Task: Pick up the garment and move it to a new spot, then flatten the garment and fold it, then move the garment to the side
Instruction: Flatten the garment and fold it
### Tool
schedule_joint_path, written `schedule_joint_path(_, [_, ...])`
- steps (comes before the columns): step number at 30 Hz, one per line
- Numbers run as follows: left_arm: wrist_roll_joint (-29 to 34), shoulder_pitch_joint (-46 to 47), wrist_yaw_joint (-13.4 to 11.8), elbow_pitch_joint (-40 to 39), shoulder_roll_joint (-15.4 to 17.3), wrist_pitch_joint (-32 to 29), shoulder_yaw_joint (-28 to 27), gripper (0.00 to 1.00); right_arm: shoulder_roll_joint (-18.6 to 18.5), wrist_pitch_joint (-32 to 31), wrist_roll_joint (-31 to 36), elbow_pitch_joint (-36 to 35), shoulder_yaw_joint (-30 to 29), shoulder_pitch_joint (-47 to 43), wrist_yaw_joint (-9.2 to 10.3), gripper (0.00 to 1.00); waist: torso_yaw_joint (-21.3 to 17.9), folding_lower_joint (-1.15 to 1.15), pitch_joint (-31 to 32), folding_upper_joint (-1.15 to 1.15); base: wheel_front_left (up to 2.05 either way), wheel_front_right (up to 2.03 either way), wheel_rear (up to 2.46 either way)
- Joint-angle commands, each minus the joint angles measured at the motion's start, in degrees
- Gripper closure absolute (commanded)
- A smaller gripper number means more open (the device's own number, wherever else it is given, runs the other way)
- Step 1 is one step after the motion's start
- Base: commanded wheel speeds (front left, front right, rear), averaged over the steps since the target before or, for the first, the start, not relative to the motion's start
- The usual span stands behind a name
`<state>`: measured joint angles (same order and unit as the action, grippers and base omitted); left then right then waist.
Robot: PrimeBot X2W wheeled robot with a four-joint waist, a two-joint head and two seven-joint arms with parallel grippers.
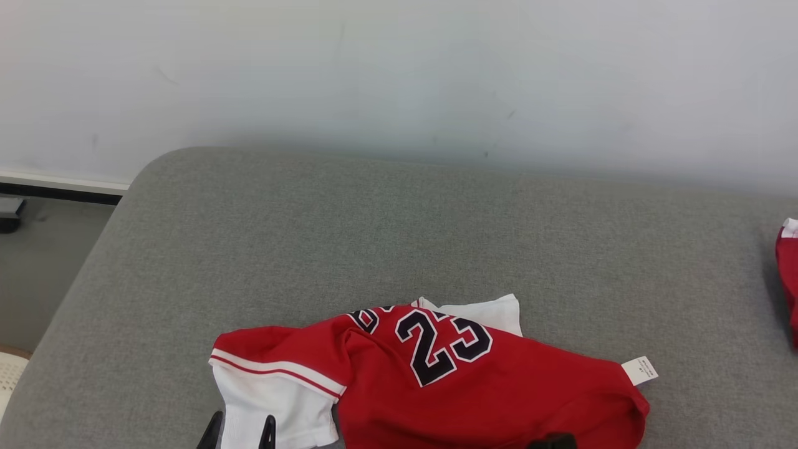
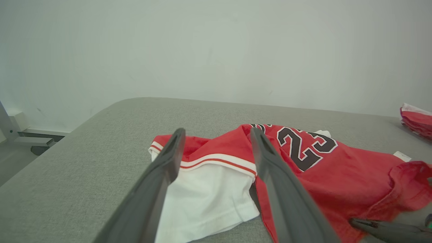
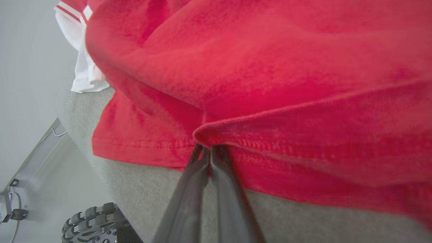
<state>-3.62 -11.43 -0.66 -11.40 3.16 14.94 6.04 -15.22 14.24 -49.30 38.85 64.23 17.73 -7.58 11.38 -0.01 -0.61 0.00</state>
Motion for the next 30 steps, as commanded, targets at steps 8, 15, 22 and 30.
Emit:
schedule_joint_path(8, [0.28, 0.01, 0.45, -0.87, -0.14, 0.25, -1.0, 0.0, -7.35, 0.82, 5.88, 3.28, -9.73, 2.29, 0.4, 1.0, -3.47, 0.01, -1.57, 0.0, 0.0, 0.0, 0.0])
schedule_joint_path(15, [0.24, 1.1, 1.12, -0.87, -0.18, 0.25, -1.01, 0.0, -12.63, 0.94, 10.36, 0.58, -16.46, 5.55, 0.14, 1.0, -5.26, 0.01, -2.87, 0.0, 0.0, 0.0, 0.0])
schedule_joint_path(22, [0.49, 2.82, 2.23, -0.6, -0.18, 0.25, -0.72, 0.0, -16.89, 0.91, 12.74, 0.42, -20.99, 11.81, 0.14, 1.0, -5.3, 0.01, -4.89, 0.0, 0.0, 0.0, 0.0])
schedule_joint_path(30, [-0.19, 4.28, 3.82, 1.67, -0.23, 0.25, 0.76, 0.0, -17.29, -1.33, 10.52, 2.76, -20.33, 16.03, 0.13, 1.0, -3.22, 0.01, -6.15, 0.0, 0.0, 0.0, 0.0])
